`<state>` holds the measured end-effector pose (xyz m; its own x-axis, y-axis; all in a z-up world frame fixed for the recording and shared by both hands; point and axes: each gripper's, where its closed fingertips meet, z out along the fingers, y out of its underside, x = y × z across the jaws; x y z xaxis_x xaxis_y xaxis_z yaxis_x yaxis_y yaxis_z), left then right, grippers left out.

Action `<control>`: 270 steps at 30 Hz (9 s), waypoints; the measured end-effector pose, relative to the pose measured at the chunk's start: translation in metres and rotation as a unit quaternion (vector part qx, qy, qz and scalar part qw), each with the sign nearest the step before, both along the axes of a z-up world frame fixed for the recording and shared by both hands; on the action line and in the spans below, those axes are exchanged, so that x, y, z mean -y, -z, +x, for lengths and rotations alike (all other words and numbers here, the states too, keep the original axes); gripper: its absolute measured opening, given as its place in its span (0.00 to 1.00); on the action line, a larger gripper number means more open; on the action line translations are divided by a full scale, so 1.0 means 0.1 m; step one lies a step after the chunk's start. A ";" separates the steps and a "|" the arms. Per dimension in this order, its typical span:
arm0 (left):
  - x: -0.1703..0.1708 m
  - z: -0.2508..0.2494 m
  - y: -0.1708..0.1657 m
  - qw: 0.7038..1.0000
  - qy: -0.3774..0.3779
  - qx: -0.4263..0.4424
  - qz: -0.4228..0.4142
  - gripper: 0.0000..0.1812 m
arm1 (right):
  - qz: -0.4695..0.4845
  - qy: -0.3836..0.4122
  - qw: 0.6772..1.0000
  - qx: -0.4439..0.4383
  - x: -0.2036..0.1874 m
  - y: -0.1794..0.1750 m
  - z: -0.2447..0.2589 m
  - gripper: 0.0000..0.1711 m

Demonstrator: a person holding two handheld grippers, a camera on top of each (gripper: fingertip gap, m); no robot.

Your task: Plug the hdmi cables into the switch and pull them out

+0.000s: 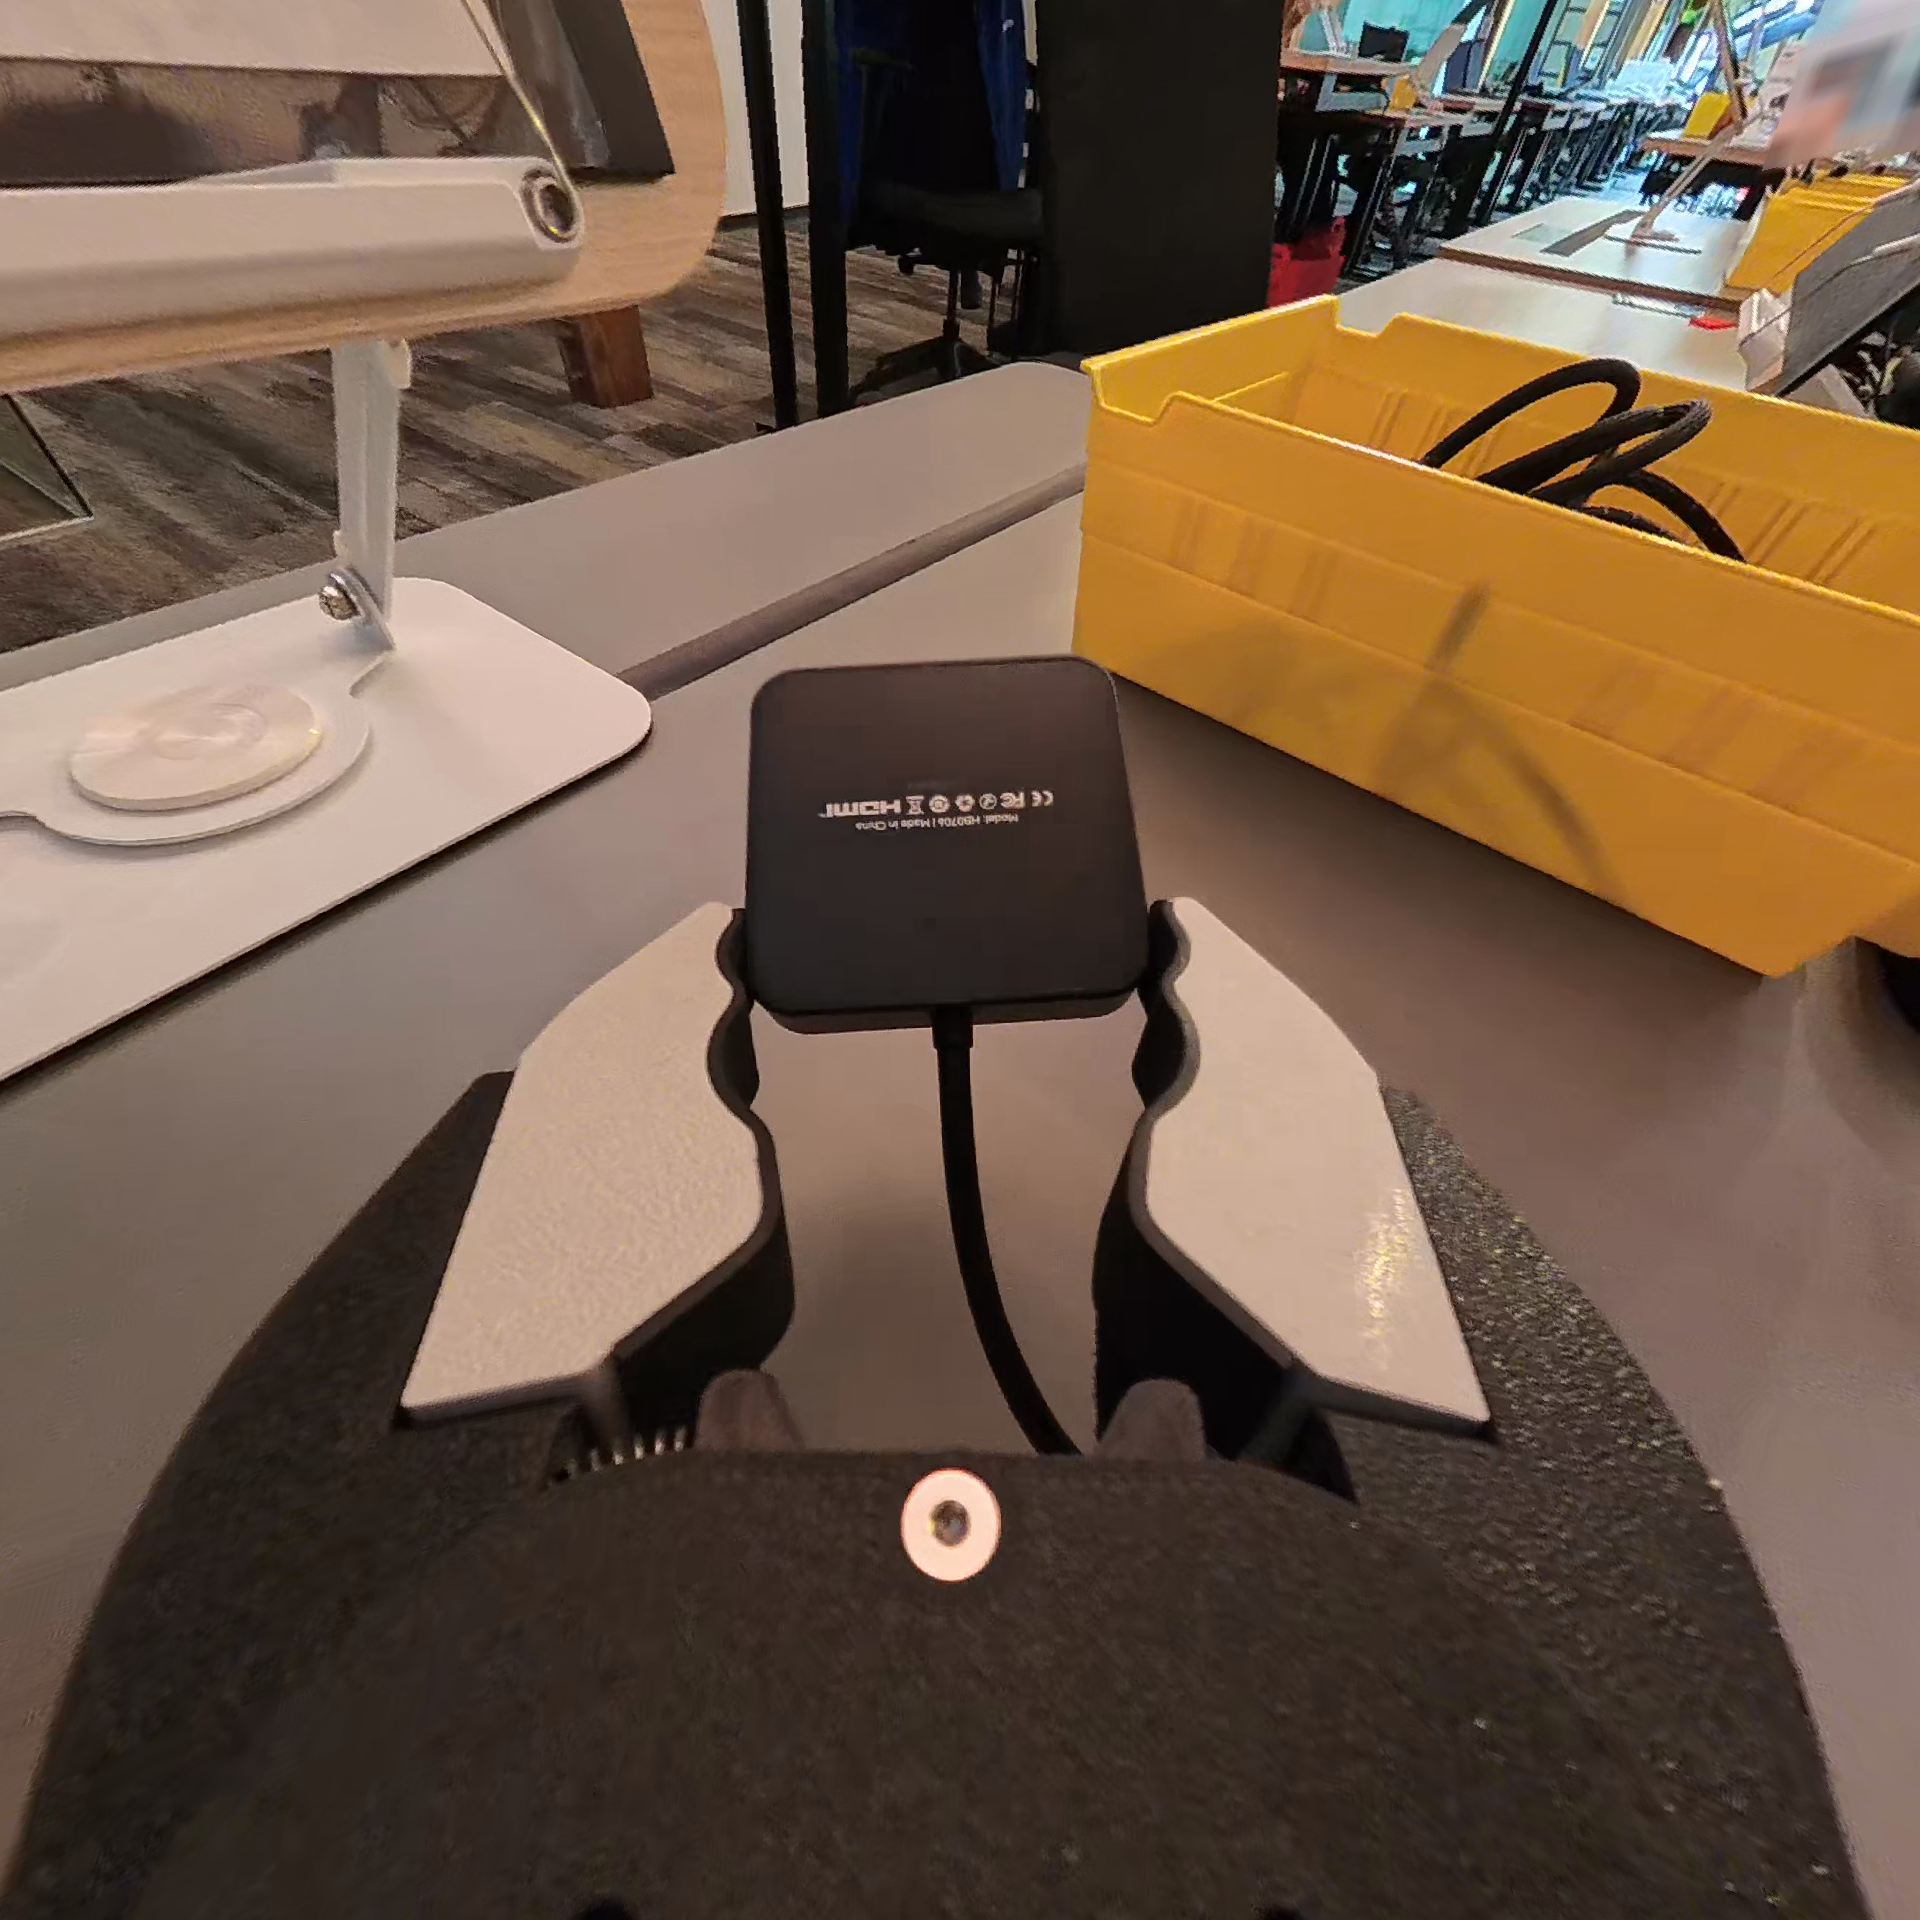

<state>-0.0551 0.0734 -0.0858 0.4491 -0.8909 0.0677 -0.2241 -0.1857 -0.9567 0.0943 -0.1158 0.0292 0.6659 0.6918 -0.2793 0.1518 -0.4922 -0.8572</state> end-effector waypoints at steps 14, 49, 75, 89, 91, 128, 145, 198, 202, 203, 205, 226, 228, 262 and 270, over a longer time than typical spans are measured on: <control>0.14 0.13 0.05 0.999 0.031 -0.025 0.012 0.39 | -0.268 -0.047 0.957 0.101 0.06 1.37 0.74 0.17; 0.97 0.14 -0.95 0.962 0.258 0.071 -0.053 0.59 | 0.465 -0.030 0.736 0.491 -0.97 0.31 -0.79 0.09; 0.81 -0.47 -1.68 0.983 0.158 0.097 0.008 0.53 | -0.084 0.111 0.770 0.622 -1.44 0.86 2.11 0.21; 0.74 -1.34 -2.29 0.991 -0.057 0.070 0.100 0.49 | -0.160 0.352 0.896 0.217 -0.48 0.44 1.77 0.34; 0.68 -1.52 -2.36 0.987 -0.105 0.066 0.098 0.45 | -0.201 0.375 0.862 0.274 -0.38 0.57 2.07 0.35; 0.07 -4.34 0.19 0.813 -0.316 -0.289 -0.395 0.03 | -0.380 0.338 0.826 0.242 -0.29 1.43 2.14 0.03; 0.07 -4.27 0.20 0.805 -0.310 -0.348 -0.366 0.03 | -0.372 0.324 0.833 0.249 -0.33 1.42 2.09 0.03; 0.07 -4.19 0.26 0.806 -0.291 -0.362 -0.368 0.04 | -0.352 0.288 0.849 0.270 -0.37 1.42 1.95 0.04; 0.09 -4.17 0.27 0.801 -0.291 -0.370 -0.370 0.04 | -0.351 0.284 0.849 0.273 -0.36 1.42 1.94 0.04; 0.10 -4.16 0.27 0.799 -0.291 -0.375 -0.371 0.04 | -0.351 0.282 0.850 0.275 -0.36 1.42 1.93 0.04; 0.12 -4.13 0.27 0.793 -0.290 -0.387 -0.371 0.05 | -0.351 0.279 0.850 0.277 -0.36 1.42 1.92 0.04; 0.36 -3.25 0.29 0.746 -0.229 -0.537 -0.321 0.20 | -0.388 0.180 0.811 0.399 -0.46 1.41 1.10 0.14; 0.35 -3.18 0.30 0.743 -0.229 -0.548 -0.308 0.21 | -0.387 0.167 0.802 0.424 -0.48 1.41 0.97 0.16; 0.36 -2.96 -0.40 0.853 -0.199 -0.424 -0.228 0.22 | -0.141 0.215 0.896 0.363 -0.84 0.36 -0.56 0.16; 0.34 -3.00 -0.60 0.878 -0.192 -0.392 -0.199 0.22 | -0.136 0.028 0.968 0.208 -1.28 0.47 -2.38 0.20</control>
